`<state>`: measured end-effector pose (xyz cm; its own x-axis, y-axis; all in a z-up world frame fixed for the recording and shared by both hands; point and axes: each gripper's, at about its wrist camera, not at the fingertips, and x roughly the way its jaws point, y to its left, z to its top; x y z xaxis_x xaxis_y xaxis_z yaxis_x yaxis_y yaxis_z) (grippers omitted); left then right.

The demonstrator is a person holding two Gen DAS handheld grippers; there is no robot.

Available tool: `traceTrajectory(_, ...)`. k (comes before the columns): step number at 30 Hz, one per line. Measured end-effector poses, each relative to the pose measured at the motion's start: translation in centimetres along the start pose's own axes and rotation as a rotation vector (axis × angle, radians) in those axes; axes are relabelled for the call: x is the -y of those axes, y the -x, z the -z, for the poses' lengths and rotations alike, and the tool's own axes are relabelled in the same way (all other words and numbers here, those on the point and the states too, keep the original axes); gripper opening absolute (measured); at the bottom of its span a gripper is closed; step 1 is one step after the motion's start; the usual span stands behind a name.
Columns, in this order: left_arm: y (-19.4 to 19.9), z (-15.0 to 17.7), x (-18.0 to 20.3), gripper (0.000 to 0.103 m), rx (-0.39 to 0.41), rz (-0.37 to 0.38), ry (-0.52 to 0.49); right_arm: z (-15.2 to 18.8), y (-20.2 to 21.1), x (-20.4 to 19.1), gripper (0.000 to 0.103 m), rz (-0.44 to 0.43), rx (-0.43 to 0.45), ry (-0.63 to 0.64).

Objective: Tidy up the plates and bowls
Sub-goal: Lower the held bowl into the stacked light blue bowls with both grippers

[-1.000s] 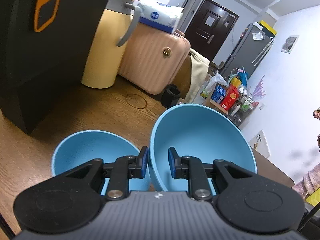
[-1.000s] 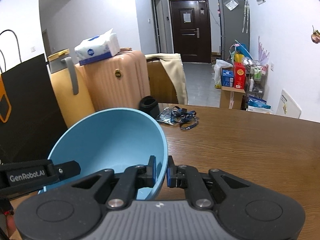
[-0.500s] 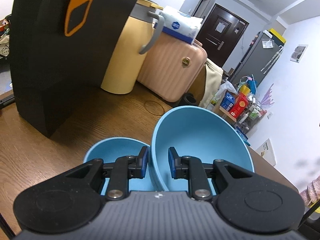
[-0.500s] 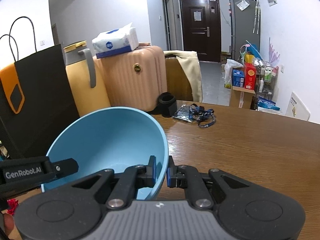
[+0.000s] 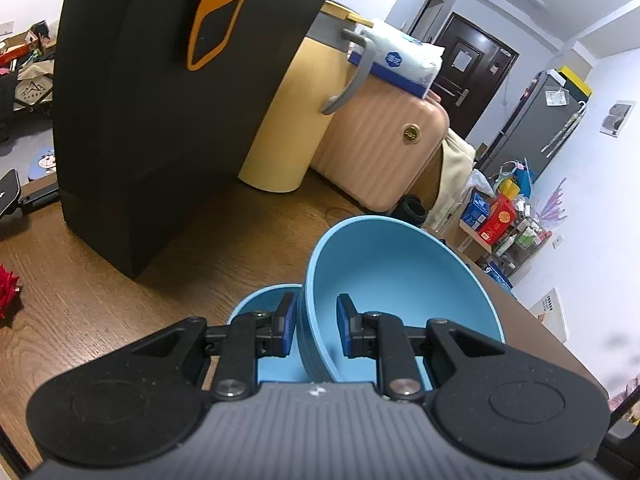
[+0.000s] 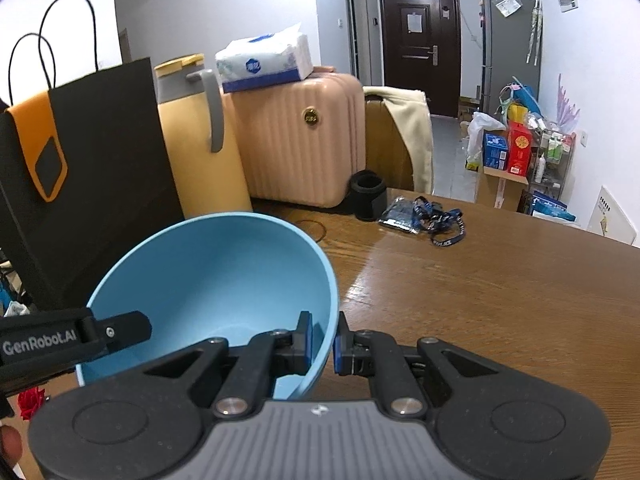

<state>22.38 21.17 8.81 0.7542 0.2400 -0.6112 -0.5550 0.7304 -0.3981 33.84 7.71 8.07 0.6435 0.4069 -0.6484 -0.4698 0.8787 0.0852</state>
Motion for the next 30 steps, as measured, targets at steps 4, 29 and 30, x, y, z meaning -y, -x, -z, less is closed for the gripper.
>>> traceTrajectory(4, -0.5, 0.0, -0.7, 0.021, -0.009, -0.009, 0.004, 0.2, -0.9, -0.5, 0.010, -0.001, -0.021, 0.004)
traceTrajectory(29, -3.1, 1.6, -2.5, 0.021, -0.030, -0.035, -0.024, 2.4, -4.0, -2.3, 0.010, 0.055, -0.057, 0.052)
traceTrajectory(30, -3.3, 1.7, -2.6, 0.021, -0.032, -0.036, -0.025, 2.4, -4.1, -2.4, 0.010, 0.058, -0.055, 0.055)
